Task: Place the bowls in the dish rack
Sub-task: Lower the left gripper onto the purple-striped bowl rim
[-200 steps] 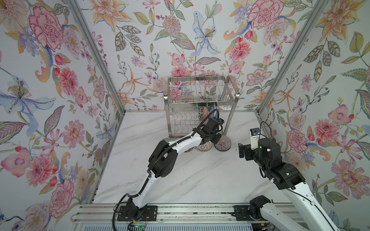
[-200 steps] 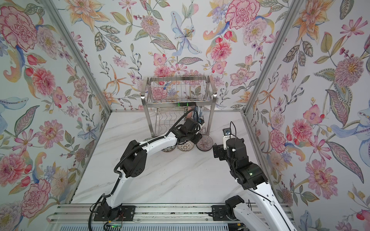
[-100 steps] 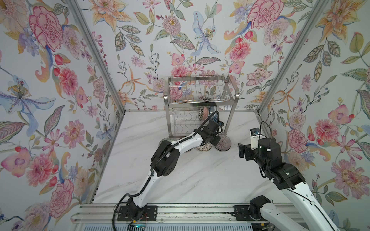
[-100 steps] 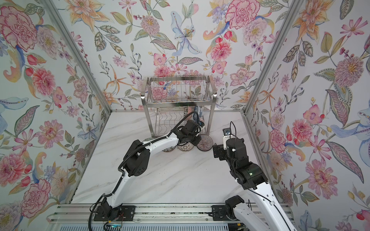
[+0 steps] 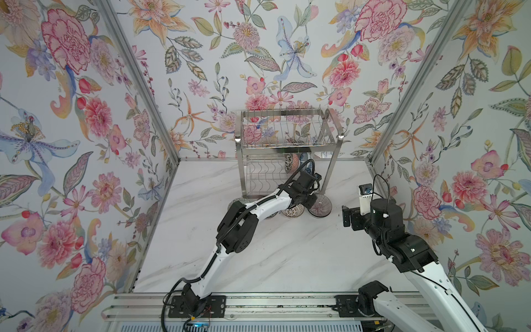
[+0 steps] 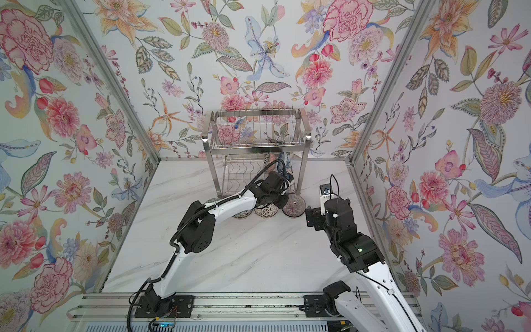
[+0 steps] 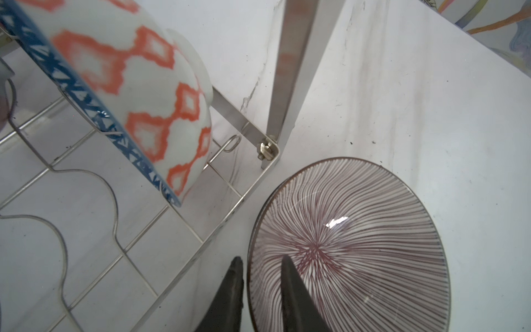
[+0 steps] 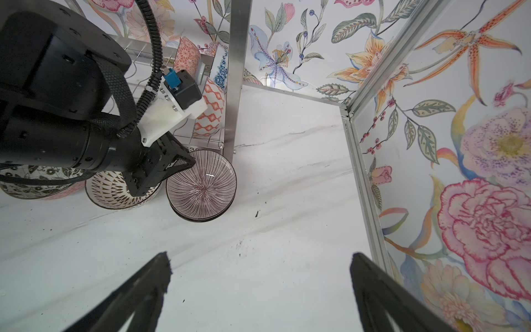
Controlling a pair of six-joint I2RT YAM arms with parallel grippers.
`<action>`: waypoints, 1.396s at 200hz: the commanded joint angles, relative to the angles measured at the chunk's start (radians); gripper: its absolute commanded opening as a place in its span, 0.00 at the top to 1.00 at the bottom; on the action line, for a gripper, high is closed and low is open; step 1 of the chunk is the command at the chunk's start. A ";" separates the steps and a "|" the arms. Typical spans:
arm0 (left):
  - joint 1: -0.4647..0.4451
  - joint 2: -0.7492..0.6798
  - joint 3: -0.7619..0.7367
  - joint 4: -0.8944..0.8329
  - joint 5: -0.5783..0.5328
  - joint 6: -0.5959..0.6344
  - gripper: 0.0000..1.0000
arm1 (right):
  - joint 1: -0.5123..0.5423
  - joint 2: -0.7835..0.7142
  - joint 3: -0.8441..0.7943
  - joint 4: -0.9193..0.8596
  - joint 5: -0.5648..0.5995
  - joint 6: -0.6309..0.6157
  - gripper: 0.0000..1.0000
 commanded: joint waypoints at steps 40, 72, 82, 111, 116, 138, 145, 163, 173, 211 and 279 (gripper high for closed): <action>0.010 0.041 0.038 -0.032 0.011 0.004 0.70 | -0.007 -0.009 -0.010 0.016 0.008 0.012 0.01; 0.011 0.046 0.041 -0.035 0.017 0.002 0.83 | -0.006 -0.011 -0.010 0.016 0.010 0.012 0.01; 0.010 0.046 0.042 -0.036 0.016 0.004 0.88 | -0.007 -0.011 -0.009 0.016 0.010 0.012 0.01; 0.010 0.035 0.045 -0.042 0.007 0.008 0.96 | -0.006 -0.012 -0.012 0.016 0.010 0.010 0.01; 0.010 0.033 0.045 -0.043 0.005 0.008 0.98 | -0.006 -0.012 -0.012 0.016 0.010 0.012 0.01; 0.010 0.022 0.045 -0.047 -0.002 0.013 1.00 | -0.007 -0.015 -0.011 0.016 0.010 0.011 0.01; 0.009 0.018 0.045 -0.048 -0.005 0.013 1.00 | -0.006 -0.015 -0.012 0.015 0.010 0.011 0.01; 0.010 0.001 0.038 -0.043 -0.011 0.014 1.00 | -0.006 -0.017 -0.013 0.016 0.008 0.012 0.01; 0.010 -0.018 0.022 -0.025 -0.012 0.013 1.00 | -0.007 -0.020 -0.012 0.016 0.008 0.013 0.01; 0.006 -0.140 -0.089 0.112 -0.025 -0.014 1.00 | -0.006 -0.024 -0.002 0.015 -0.002 0.022 0.01; 0.006 -0.324 -0.250 0.275 -0.057 -0.058 1.00 | -0.011 0.003 0.046 -0.005 -0.070 0.077 0.01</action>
